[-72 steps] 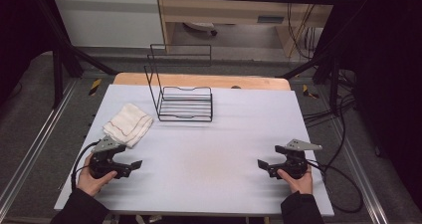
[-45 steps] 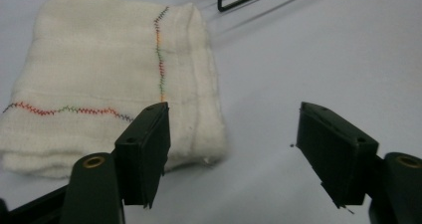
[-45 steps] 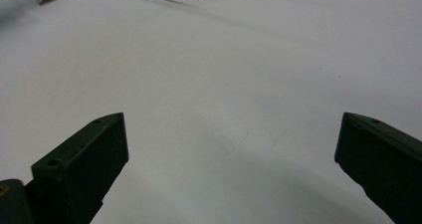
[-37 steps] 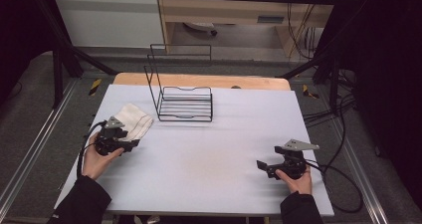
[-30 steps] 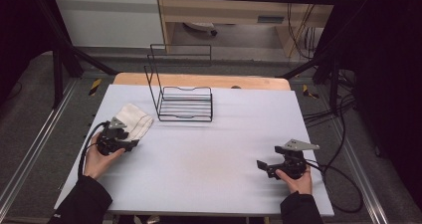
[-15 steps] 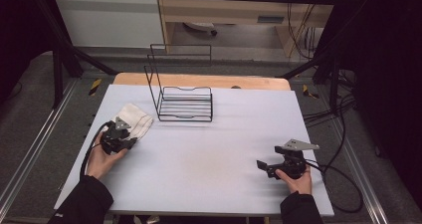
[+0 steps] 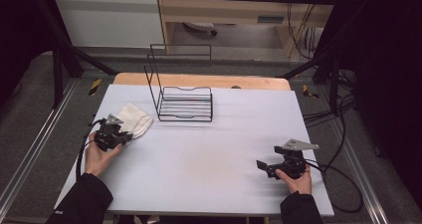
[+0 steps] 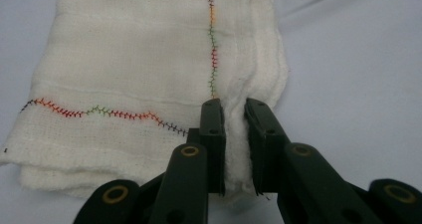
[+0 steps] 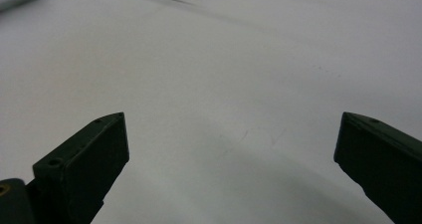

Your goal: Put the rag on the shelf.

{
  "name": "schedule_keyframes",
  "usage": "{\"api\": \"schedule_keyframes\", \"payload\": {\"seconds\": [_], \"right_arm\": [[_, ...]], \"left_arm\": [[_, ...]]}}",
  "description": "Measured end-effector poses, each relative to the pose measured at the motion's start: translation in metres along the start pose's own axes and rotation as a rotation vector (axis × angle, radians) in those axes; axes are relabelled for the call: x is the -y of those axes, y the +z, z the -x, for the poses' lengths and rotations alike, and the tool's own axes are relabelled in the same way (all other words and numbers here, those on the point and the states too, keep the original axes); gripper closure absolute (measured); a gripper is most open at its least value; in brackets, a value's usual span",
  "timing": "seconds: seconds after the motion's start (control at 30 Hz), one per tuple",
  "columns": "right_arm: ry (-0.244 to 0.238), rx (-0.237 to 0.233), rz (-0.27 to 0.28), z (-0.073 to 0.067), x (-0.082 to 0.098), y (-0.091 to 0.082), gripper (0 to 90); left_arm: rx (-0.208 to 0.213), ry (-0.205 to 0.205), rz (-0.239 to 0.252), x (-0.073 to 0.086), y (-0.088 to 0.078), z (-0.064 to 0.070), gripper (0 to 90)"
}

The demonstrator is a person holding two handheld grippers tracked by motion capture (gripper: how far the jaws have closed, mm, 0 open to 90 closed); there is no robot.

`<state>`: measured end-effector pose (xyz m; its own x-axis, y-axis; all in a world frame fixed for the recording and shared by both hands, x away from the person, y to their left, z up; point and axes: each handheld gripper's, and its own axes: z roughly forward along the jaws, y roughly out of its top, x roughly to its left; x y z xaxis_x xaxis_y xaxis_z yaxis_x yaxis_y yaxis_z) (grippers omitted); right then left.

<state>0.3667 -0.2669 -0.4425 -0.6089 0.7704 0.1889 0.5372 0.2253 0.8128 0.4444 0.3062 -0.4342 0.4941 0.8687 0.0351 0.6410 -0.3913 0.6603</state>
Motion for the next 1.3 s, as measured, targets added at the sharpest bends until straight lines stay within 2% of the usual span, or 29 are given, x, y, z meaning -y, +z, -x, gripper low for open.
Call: {"api": "schedule_keyframes", "payload": {"seconds": [0.13,0.27,0.47,0.63,0.8,0.93,1.1,1.3], "right_arm": [[-0.002,-0.004,0.001,0.000,0.000,0.000,1.4],[-0.003,-0.005,0.000,0.000,0.000,0.000,1.5],[-0.004,-0.009,-0.002,0.000,0.000,-0.001,1.6],[-0.007,-0.011,-0.002,0.000,0.000,-0.001,1.7],[-0.009,-0.012,-0.001,0.000,0.000,-0.001,1.7],[-0.008,-0.012,0.000,0.000,0.000,-0.001,1.8],[-0.007,-0.013,0.000,0.000,0.000,0.000,1.8],[-0.006,-0.012,0.000,-0.001,0.000,-0.001,1.9]], "left_arm": [[0.003,0.005,0.015,-0.001,-0.009,0.001,79.4],[0.034,-0.005,0.035,-0.001,-0.024,0.000,79.6],[0.052,0.010,0.027,-0.001,-0.030,0.006,79.8],[0.095,0.037,0.018,0.002,-0.037,0.022,79.7],[0.146,0.028,0.023,0.009,-0.044,0.040,79.7],[0.170,0.018,0.023,0.015,-0.047,0.051,79.7],[0.206,0.027,0.034,0.020,-0.051,0.061,79.6],[0.251,0.033,0.043,0.020,-0.048,0.080,79.6]]}}
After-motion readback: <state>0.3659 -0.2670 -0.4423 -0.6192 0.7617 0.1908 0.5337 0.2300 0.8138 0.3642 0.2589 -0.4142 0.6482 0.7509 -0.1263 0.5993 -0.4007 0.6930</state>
